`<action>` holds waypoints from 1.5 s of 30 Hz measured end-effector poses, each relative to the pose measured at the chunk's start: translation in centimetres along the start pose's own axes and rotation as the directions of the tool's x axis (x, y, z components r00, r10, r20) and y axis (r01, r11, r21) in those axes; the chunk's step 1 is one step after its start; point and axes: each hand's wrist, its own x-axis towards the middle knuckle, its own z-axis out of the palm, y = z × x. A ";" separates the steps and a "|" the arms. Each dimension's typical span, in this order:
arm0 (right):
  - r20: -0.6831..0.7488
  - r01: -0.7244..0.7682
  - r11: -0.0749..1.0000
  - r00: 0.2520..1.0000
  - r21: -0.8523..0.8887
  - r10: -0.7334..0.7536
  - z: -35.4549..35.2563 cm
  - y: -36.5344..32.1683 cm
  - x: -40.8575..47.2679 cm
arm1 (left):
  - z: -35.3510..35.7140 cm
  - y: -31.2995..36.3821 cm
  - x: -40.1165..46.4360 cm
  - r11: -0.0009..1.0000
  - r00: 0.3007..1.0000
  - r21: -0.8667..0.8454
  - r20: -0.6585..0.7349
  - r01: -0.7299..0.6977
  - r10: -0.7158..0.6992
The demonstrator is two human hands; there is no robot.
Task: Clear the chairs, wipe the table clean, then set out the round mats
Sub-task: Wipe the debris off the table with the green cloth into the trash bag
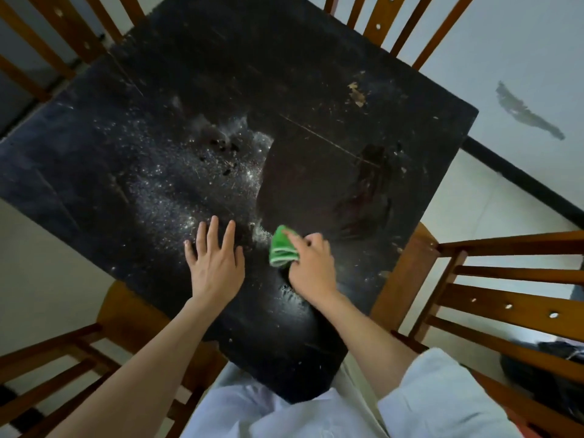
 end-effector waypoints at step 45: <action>0.343 -0.135 0.748 0.930 0.649 -0.130 -4.4 -1.8 -4.4 | -5.0 0.9 -6.2 0.134 0.917 -0.964 0.262 0.231 0.301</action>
